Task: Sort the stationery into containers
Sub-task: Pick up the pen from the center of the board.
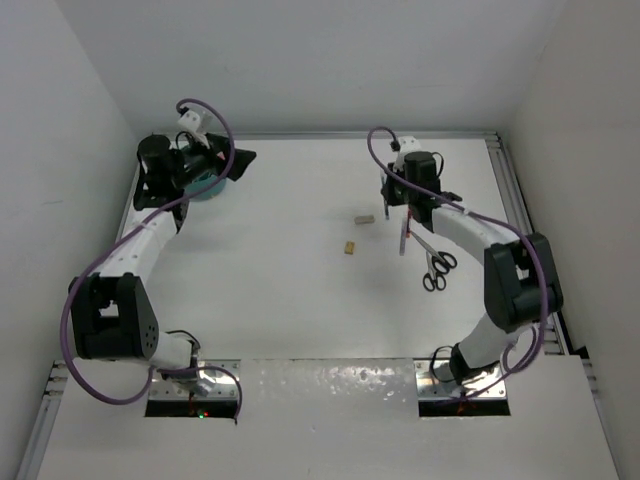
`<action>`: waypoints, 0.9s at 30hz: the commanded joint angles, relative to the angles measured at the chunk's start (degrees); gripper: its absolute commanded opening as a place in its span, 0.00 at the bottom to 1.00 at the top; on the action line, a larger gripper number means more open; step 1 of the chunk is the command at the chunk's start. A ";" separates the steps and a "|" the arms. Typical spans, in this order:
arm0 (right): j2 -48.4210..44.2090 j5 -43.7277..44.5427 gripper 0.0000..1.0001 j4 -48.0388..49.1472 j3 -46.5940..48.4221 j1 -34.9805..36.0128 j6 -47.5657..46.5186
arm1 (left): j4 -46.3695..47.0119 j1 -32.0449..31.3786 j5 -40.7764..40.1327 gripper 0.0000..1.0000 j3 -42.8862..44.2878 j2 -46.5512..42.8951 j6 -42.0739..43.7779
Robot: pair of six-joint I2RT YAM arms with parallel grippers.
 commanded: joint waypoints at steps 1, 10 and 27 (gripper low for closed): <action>-7.32 -6.23 0.00 20.87 -2.02 3.62 -3.71 | 3.45 -1.45 15.12 0.73 1.14 -1.10 -0.90; -4.70 -25.12 0.00 39.32 3.69 14.43 2.25 | 1.50 -7.51 19.17 0.67 1.58 0.66 -5.01; -3.64 -33.84 0.00 44.26 5.89 18.75 3.32 | 19.45 -9.71 13.64 0.71 0.70 1.54 -20.49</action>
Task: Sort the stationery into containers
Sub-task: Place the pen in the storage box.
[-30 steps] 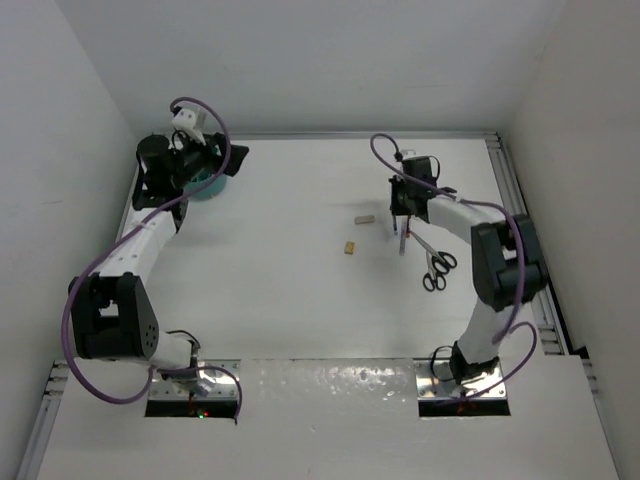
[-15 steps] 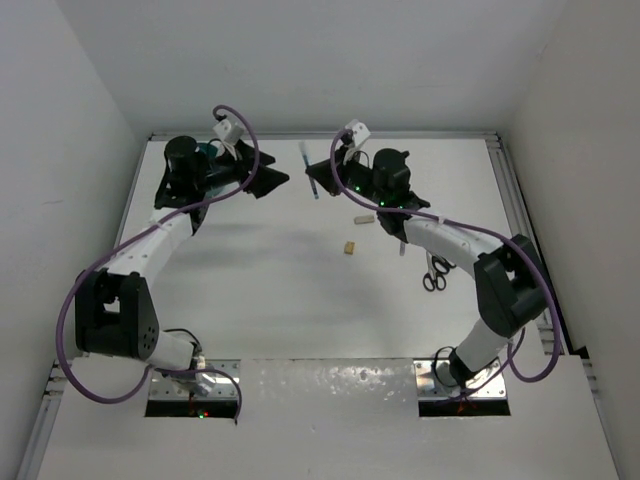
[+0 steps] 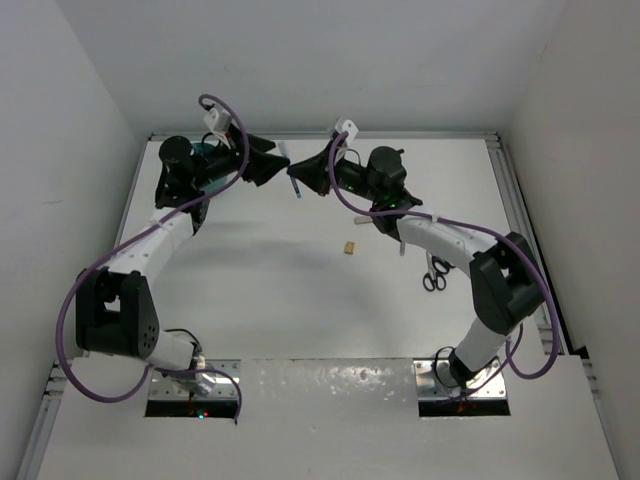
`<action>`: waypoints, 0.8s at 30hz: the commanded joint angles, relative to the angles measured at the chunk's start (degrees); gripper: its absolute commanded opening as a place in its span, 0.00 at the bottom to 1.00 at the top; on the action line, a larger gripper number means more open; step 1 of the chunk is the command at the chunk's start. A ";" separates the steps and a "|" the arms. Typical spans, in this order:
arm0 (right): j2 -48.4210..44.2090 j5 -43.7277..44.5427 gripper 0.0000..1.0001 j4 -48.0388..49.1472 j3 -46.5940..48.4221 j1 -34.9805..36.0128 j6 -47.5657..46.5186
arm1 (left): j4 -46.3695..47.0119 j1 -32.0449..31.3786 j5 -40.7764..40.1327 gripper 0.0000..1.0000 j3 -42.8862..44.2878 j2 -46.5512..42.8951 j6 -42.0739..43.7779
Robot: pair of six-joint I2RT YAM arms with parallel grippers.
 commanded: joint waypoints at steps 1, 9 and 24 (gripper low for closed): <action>-1.26 -1.56 0.00 3.24 1.15 0.52 0.17 | 7.69 -1.25 -1.32 0.72 0.79 0.56 -4.61; -1.96 -0.68 0.00 2.01 1.06 0.96 -1.40 | -1.51 -3.19 -9.04 0.64 1.40 0.91 -2.33; -0.47 1.25 0.54 1.83 -0.25 0.34 -0.01 | -5.65 -3.28 -12.47 0.00 5.79 3.02 -2.25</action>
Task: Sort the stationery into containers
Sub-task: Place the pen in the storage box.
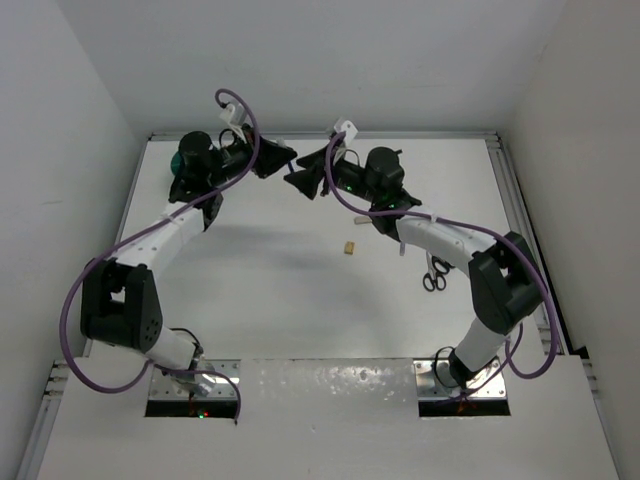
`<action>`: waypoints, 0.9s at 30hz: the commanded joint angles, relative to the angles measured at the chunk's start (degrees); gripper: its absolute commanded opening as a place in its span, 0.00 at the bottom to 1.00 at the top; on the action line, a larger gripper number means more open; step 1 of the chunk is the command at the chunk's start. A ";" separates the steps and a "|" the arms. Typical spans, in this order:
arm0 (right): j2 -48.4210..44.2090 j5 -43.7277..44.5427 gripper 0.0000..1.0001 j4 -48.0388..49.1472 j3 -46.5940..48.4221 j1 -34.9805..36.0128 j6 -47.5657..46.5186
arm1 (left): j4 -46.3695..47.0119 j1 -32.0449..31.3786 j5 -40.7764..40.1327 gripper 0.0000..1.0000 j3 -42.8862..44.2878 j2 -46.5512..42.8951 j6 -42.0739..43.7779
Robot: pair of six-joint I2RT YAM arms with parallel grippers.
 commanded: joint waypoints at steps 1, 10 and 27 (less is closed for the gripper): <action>-0.73 -0.65 0.61 3.27 -0.45 -0.73 1.24 | -2.84 1.75 -5.17 0.00 3.18 0.20 5.18; -2.05 7.97 0.79 -5.78 -4.67 -6.27 0.72 | -14.31 10.98 -28.91 0.00 7.84 3.79 28.65; 4.20 16.85 0.79 -19.14 2.01 -9.96 -0.34 | -2.16 19.95 -27.42 0.00 9.68 20.23 38.34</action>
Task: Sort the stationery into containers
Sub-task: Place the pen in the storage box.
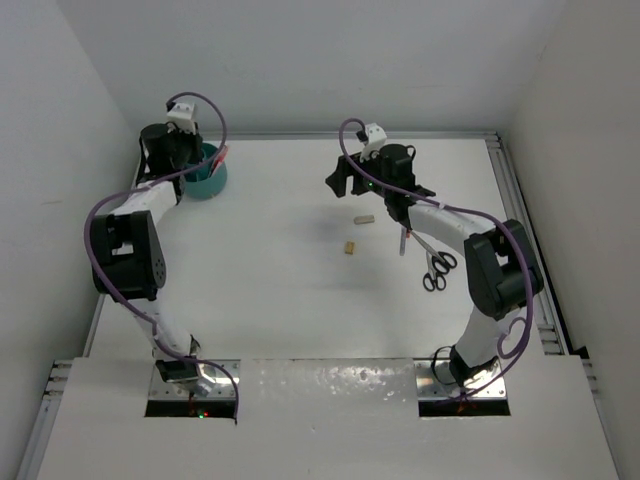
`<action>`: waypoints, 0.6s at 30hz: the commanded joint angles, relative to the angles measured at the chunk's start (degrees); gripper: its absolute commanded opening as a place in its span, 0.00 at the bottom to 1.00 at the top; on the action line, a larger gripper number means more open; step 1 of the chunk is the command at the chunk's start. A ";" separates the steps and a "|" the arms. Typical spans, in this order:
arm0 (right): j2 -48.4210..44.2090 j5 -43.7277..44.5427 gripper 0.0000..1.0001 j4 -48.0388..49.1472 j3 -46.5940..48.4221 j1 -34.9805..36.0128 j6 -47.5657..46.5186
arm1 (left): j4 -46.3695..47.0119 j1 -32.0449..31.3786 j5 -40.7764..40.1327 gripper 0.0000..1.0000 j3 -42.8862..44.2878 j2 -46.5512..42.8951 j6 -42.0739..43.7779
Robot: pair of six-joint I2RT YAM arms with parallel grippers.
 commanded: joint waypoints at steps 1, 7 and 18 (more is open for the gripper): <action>-0.20 1.48 0.79 -0.67 2.53 -0.19 -1.49 | 6.96 0.67 1.69 0.00 -0.87 1.68 2.25; -1.07 3.14 0.79 -4.01 2.01 -0.10 -2.64 | 11.98 0.67 4.15 0.00 -2.20 4.32 2.78; -0.73 16.24 0.23 -27.96 7.44 -3.17 5.08 | 10.84 0.67 3.45 0.38 -5.01 4.15 -0.47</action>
